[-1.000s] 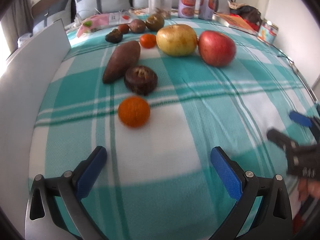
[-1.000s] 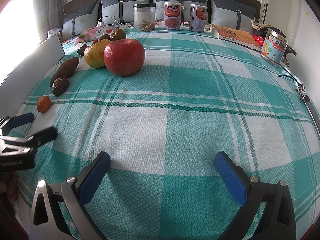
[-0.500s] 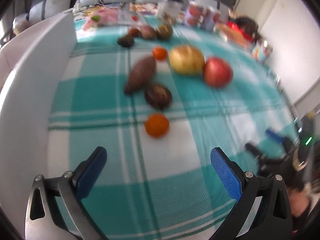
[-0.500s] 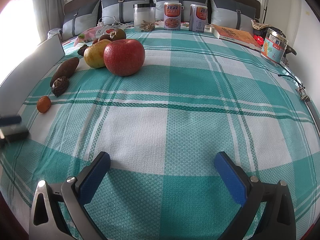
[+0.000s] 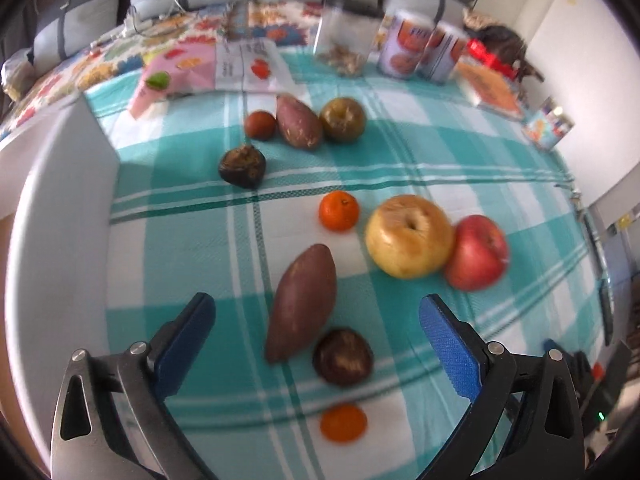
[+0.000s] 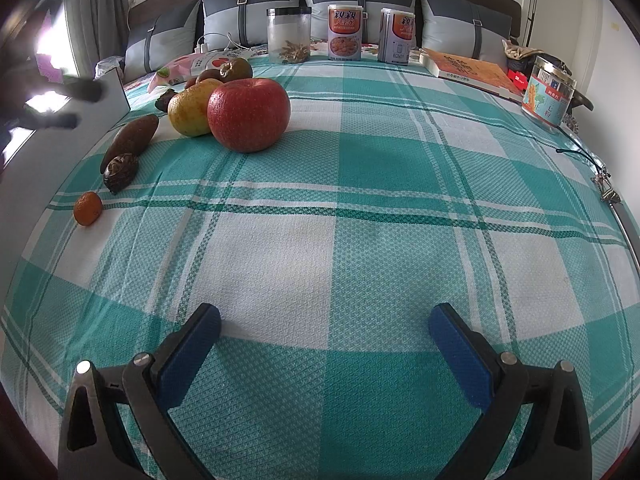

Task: Organize fruits
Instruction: 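Close the left tool on the sweet potato and lift it, then carry the sweet potato into the box with the left tool while the right tool carries the red apple there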

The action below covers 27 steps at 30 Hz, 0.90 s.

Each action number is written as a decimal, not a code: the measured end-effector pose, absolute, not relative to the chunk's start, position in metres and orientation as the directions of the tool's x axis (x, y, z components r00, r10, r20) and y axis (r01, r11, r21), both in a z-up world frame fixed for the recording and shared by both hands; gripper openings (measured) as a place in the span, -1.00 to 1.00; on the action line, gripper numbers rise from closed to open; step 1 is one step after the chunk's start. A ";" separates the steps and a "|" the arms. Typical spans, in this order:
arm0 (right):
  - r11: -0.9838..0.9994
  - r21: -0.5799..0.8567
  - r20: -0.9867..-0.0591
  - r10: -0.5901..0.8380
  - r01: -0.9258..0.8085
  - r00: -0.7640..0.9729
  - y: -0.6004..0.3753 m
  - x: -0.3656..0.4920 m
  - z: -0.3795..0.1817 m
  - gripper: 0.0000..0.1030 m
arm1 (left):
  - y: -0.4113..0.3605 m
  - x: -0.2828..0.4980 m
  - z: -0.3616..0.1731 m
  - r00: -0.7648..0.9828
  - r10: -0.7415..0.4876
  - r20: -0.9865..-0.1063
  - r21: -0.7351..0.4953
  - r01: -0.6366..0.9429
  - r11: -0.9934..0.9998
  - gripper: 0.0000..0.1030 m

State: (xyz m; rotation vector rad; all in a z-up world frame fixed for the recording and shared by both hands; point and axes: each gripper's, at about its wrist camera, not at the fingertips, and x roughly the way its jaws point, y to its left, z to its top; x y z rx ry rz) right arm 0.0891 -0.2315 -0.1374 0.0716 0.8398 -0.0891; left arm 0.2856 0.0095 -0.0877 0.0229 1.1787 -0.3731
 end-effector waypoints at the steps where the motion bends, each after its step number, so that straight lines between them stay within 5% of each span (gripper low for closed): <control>1: 0.994 0.028 -0.746 -0.051 0.107 0.664 -0.232 0.089 -0.137 1.00 | 0.006 0.291 -0.096 0.308 -0.265 -0.914 -0.174 0.294 0.940 0.92; 2: 0.994 0.028 -0.746 -0.051 0.107 0.664 -0.231 0.089 -0.138 1.00 | 0.003 0.294 -0.102 0.289 -0.266 -0.920 -0.179 0.295 0.939 0.74; 3: 0.994 0.028 -0.746 -0.051 0.107 0.664 -0.231 0.089 -0.137 1.00 | 0.001 0.295 -0.109 0.263 -0.263 -0.928 -0.182 0.297 0.937 0.28; 6: 0.994 0.028 -0.745 -0.051 0.107 0.665 -0.231 0.089 -0.137 1.00 | 0.000 0.299 -0.129 0.203 -0.225 -0.953 -0.163 0.283 0.945 -0.18; 16: 0.996 0.046 -0.768 -0.011 0.072 0.640 -0.234 0.090 -0.133 0.99 | 0.056 0.239 -0.110 0.326 -0.356 -0.876 -0.308 0.192 0.932 -0.22; 18: 0.988 0.143 -0.770 0.078 0.053 0.633 -0.242 0.097 -0.120 0.75 | 0.069 0.214 -0.101 0.350 -0.375 -0.859 -0.333 0.174 0.927 -0.22; 21: 0.966 0.258 -0.740 0.185 0.019 0.647 -0.249 0.127 -0.092 0.69 | 0.080 0.184 -0.090 0.381 -0.397 -0.835 -0.371 0.145 0.917 -0.22; 27: 0.979 0.144 -0.750 0.204 -0.145 0.630 -0.213 0.224 -0.057 0.70 | 0.099 0.139 -0.043 0.444 -0.458 -0.770 -0.457 0.116 0.882 -0.22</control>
